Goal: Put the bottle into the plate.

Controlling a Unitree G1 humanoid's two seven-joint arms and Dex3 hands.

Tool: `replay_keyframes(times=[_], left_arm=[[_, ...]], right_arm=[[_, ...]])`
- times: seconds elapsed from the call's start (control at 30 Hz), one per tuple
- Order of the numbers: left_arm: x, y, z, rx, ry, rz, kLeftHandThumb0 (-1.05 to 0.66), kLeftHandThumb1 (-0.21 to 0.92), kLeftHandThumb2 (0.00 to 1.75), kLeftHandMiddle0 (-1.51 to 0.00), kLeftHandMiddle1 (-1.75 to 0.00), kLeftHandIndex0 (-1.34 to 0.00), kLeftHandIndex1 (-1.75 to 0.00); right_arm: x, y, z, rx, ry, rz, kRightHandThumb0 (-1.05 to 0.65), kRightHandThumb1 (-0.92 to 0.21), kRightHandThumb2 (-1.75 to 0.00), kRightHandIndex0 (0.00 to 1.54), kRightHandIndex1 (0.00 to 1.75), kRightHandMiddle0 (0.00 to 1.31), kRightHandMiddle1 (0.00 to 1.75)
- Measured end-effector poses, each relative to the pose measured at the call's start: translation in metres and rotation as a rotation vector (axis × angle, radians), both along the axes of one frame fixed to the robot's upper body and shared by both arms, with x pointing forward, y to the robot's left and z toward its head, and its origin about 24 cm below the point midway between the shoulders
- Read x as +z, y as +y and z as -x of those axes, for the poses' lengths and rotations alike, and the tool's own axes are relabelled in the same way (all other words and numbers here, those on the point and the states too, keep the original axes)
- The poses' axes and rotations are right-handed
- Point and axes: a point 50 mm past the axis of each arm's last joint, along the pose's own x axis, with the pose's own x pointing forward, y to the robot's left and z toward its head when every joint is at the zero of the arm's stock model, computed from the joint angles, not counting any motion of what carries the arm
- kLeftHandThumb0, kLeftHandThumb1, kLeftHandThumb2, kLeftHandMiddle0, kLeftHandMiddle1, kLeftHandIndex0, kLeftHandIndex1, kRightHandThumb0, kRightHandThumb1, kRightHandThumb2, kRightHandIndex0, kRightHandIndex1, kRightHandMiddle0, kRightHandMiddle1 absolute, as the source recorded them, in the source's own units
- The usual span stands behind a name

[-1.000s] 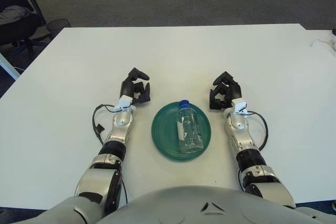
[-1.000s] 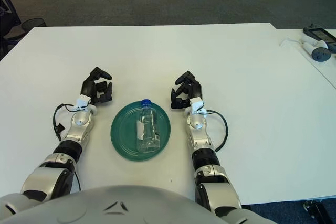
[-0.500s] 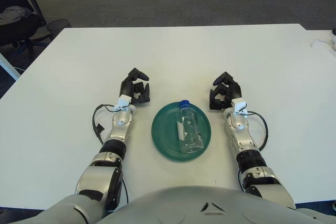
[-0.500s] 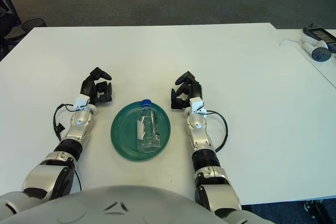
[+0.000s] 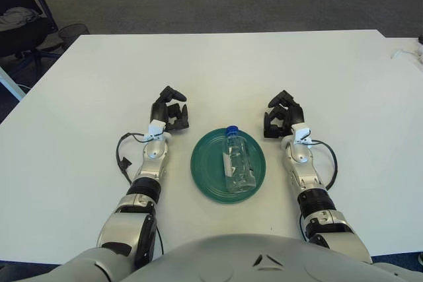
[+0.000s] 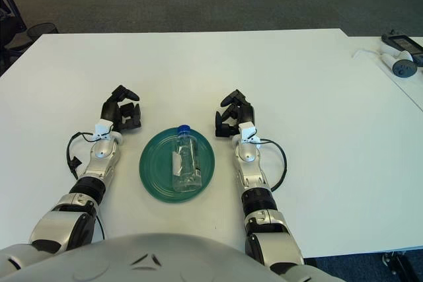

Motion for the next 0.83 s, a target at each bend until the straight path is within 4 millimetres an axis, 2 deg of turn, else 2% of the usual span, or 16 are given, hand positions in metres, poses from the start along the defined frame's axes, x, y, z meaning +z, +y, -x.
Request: replay_keyframes(times=[0.4,0.83], left_arm=[[-0.0025,0.0004,0.0008,0.036,0.052,0.052,-0.49,0.25,1.39,-1.17,-1.75,-0.66,-1.75],[-0.0029,-0.0068,0.0061,0.184,0.2,0.169,-0.49,0.26,1.38,-1.16,-1.75,-0.65,-1.75]], right_arm=[[0.0,-0.0001,0.0001,-0.003,0.0,0.001,0.0,-0.03,-1.63,0.82,1.71,0.61,1.75],[0.0003,0.0002,0.0004,0.012,-0.005,-0.003,0.0,-0.01,-1.64,0.86,1.67,0.63,1.75]])
